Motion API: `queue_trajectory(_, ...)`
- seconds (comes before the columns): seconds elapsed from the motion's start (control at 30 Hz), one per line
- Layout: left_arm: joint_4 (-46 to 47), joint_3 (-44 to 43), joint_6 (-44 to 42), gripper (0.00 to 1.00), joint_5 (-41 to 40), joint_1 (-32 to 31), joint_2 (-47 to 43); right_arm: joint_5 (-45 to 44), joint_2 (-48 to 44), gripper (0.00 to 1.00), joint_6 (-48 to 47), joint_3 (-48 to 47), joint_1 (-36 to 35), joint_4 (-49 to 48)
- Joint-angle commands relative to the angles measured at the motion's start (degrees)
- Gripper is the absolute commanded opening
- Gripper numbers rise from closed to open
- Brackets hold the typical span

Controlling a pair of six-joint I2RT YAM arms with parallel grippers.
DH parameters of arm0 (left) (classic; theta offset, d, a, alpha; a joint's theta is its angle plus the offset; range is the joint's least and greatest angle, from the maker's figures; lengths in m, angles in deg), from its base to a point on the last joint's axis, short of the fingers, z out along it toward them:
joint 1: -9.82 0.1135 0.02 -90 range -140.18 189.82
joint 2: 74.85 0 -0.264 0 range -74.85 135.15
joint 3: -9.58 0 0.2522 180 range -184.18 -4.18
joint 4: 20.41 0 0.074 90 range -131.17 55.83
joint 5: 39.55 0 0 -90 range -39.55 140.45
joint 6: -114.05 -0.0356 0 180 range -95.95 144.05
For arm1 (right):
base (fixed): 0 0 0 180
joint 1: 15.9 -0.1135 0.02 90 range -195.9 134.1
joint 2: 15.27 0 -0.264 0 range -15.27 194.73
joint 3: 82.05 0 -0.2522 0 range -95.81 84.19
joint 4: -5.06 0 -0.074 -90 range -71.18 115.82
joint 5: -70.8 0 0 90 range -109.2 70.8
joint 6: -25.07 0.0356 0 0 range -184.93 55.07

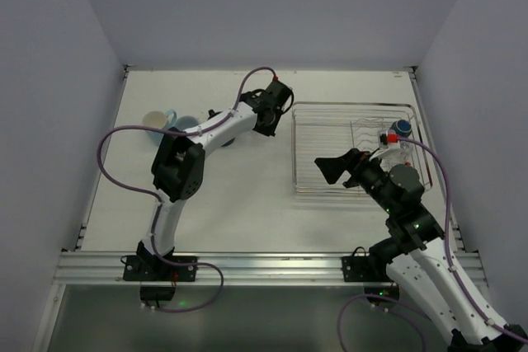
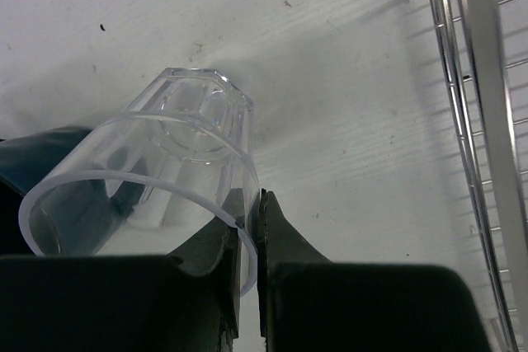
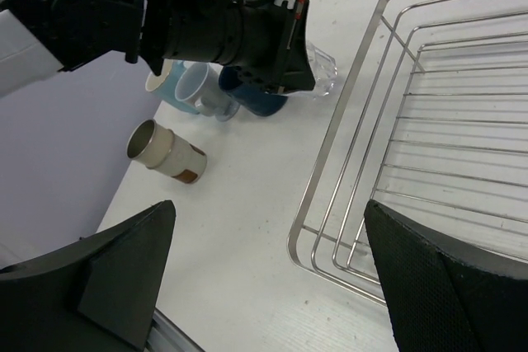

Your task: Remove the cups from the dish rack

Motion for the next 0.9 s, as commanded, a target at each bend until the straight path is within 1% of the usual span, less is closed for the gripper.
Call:
queue_trajectory(0.0,-3.64,-5.75,-2.9,0.0,0.76,1.95,2.74,-0.83,-0.96,0.99,-1.14,-1.32,-0.14,0.98)
queue_trajectory(0.1,-5.31,-7.95,-3.51,0.08,0.85,2.31,5.11,-1.26,-1.31,0.99,-1.31,-1.23,-0.05,1.24)
queue_trajectory(0.2,-5.32,-8.31,-3.6,0.22,0.15,2.4,5.56,-2.67,-1.49,0.99,-1.84,-1.58,-0.05,1.68)
queue_trajectory(0.23,-5.14,-8.31,-3.69,0.32,0.15,2.31,5.3,-3.02,-1.49,0.99,-2.01,-1.67,-0.05,2.03)
queue_trajectory(0.33,-4.79,-8.04,-3.6,0.43,-0.38,2.4,4.68,-4.87,-1.49,0.99,-2.8,-2.63,-0.05,3.35)
queue_trajectory(0.5,-4.35,-8.04,-3.78,0.49,-0.64,2.4,2.93,-8.46,-2.1,0.99,-3.68,-4.83,-0.05,6.42)
queue_trajectory(0.53,-4.09,-7.87,-3.69,0.54,-0.56,2.4,2.23,-9.69,-2.1,0.98,-3.77,-5.09,0.03,6.95)
queue_trajectory(0.6,-3.12,-7.78,-3.52,0.6,-0.38,2.48,0.65,-11.98,-1.84,0.95,-4.39,-6.06,-0.05,8.97)
queue_trajectory(0.63,-2.6,-7.78,-3.25,0.68,-0.21,2.4,-1.54,-14.25,-1.58,0.89,-4.56,-6.24,-0.05,9.41)
queue_trajectory(0.67,-1.2,-7.69,-3.34,0.72,0.67,2.48,-2.87,-15.58,-1.23,0.86,-5.0,-6.41,0.03,9.94)
queue_trajectory(0.7,-0.14,-7.43,-3.25,0.79,1.28,2.48,-5.92,-16.98,-0.44,0.84,-5.18,-6.59,0.03,10.64)
queue_trajectory(0.73,1.18,-6.3,-3.16,0.82,1.73,2.4,-7.87,-19.87,0.18,0.79,-5.35,-6.85,-0.05,11.17)
queue_trajectory(0.77,3.62,-5.68,-3.25,0.84,2.25,2.31,-9.63,-21.38,0.71,0.76,-5.36,-7.2,-0.05,11.87)
queue_trajectory(0.8,5.04,-4.8,-3.69,0.86,2.6,2.22,-13.65,-22.87,1.15,0.73,-5.27,-7.29,0.03,12.49)
queue_trajectory(0.83,6.45,-2.7,-3.78,0.87,2.87,2.05,-15.95,-25.67,1.93,0.72,-5.27,-7.29,0.12,12.58)
queue_trajectory(0.87,8.64,-1.46,-3.78,0.88,4.35,1.96,-18.06,-27.09,2.46,0.67,-5.18,-7.73,0.47,13.62)
